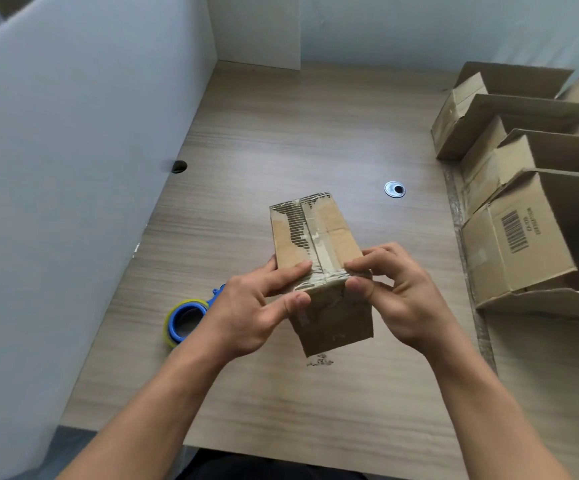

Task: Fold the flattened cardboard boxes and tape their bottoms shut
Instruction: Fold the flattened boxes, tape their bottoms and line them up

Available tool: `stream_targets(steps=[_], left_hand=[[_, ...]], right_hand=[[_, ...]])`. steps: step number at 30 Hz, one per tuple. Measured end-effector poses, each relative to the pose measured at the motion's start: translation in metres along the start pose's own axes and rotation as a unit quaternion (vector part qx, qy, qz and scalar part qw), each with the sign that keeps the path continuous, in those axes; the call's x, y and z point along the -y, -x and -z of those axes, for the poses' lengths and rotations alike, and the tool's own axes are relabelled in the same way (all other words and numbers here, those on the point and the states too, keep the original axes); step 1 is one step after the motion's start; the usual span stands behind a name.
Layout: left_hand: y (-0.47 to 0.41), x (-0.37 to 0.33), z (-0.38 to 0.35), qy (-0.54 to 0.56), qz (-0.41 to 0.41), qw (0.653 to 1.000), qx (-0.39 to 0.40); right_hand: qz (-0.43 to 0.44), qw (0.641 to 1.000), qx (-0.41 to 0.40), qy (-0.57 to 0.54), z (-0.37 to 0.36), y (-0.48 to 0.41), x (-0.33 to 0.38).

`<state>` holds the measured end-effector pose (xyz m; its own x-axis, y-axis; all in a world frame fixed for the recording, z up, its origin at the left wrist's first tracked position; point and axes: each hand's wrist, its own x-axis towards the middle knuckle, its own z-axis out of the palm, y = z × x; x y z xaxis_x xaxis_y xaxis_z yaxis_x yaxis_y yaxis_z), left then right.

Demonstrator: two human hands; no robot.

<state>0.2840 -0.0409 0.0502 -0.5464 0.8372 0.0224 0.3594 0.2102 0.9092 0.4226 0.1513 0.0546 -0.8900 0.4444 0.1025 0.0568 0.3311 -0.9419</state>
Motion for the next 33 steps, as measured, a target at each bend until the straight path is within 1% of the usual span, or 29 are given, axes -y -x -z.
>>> stream_targets(steps=[3,7,9,11,13,15,17,19,20,22,24,26,28,30,32,33], left_hand=[[0.003,0.005,0.004,0.100,0.019,0.994,0.034],[0.003,0.001,-0.001,0.185,0.040,0.982,0.011],[0.002,-0.001,-0.004,0.183,0.042,0.982,-0.016],[0.001,-0.003,-0.006,0.156,0.028,0.986,-0.042],[0.000,-0.004,-0.008,0.111,-0.006,0.991,-0.071],[0.000,-0.001,-0.012,0.076,-0.047,0.992,-0.087],[0.000,-0.001,-0.018,0.090,-0.062,0.990,-0.094],[0.000,-0.006,-0.023,0.137,-0.044,0.984,-0.108],[0.000,-0.009,-0.024,0.142,-0.038,0.981,-0.125],[0.000,-0.010,-0.024,0.096,-0.050,0.982,-0.156],[0.002,-0.005,-0.025,0.002,-0.101,0.980,-0.169],[0.005,0.005,-0.026,-0.120,-0.157,0.963,-0.185],[0.006,0.015,-0.024,-0.200,-0.185,0.941,-0.200],[0.007,0.025,-0.020,-0.229,-0.188,0.936,-0.192],[0.012,0.038,-0.016,-0.212,-0.176,0.949,-0.155],[0.015,0.045,-0.014,-0.186,-0.164,0.960,-0.129]], right_hand=[[-0.032,0.998,-0.002,-0.051,0.010,-0.001,-0.002],[-0.069,0.991,-0.016,-0.110,0.016,-0.002,-0.007],[-0.075,0.988,-0.007,-0.137,0.017,-0.003,-0.006],[-0.073,0.986,0.002,-0.151,0.019,-0.003,-0.007],[-0.067,0.984,0.005,-0.162,0.023,-0.002,-0.005],[-0.047,0.986,-0.013,-0.158,0.025,-0.002,-0.003],[-0.026,0.988,-0.049,-0.142,0.022,-0.003,-0.002],[-0.017,0.987,-0.077,-0.138,0.014,-0.002,-0.005],[-0.021,0.986,-0.082,-0.145,0.009,0.000,-0.006],[-0.029,0.980,-0.085,-0.179,0.002,0.004,-0.009],[-0.042,0.973,-0.094,-0.209,-0.004,0.008,-0.012],[-0.076,0.961,-0.094,-0.247,-0.010,0.012,-0.013],[-0.111,0.959,-0.077,-0.251,-0.016,0.016,-0.014],[-0.135,0.964,-0.043,-0.225,-0.018,0.019,-0.015],[-0.164,0.964,-0.015,-0.211,-0.015,0.018,-0.017],[-0.179,0.969,-0.027,-0.169,-0.012,0.015,-0.021]])
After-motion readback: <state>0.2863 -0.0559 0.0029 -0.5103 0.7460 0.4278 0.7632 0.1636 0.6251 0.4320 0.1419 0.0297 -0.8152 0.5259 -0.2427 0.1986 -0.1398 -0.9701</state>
